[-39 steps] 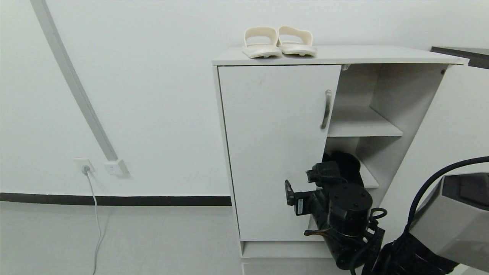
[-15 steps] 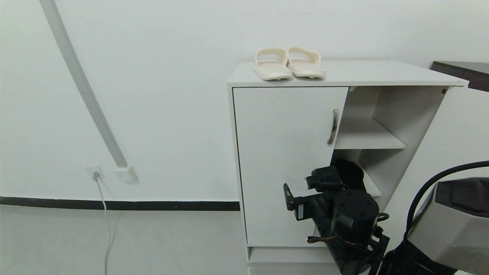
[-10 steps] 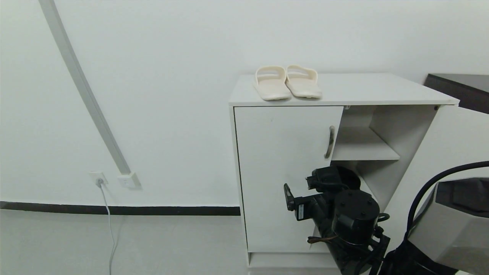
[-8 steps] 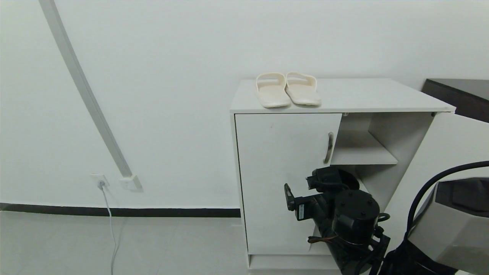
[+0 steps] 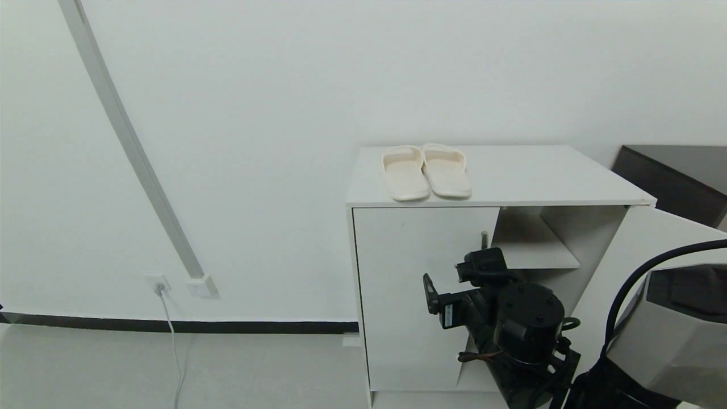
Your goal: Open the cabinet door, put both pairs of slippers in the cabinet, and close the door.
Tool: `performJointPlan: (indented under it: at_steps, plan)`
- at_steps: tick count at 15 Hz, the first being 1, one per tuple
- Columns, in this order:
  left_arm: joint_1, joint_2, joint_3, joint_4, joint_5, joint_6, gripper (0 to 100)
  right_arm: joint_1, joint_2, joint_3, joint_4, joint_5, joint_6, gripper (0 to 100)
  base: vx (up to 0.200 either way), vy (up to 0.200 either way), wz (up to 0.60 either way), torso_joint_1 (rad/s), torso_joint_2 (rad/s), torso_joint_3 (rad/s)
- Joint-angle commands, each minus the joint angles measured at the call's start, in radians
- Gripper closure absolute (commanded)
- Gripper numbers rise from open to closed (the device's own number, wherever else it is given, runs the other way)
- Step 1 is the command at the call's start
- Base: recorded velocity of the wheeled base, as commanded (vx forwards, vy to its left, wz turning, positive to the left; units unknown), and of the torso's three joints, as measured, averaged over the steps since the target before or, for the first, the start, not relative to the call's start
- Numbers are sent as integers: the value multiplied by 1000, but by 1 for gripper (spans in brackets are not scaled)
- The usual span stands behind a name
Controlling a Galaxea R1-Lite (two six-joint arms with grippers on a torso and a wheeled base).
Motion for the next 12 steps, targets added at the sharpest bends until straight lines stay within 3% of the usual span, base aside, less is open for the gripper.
performJointPlan:
  at_steps: [1,12]
  plan:
    - [-1,1,0,0,-1,0,100,0,10,0,-3,0,0,0,0,0,0,212,-530,-325]
    - [1,1,0,0,-1,3,100,-3,15,3,-4,-2,0,0,0,0,0,238,-566,-326]
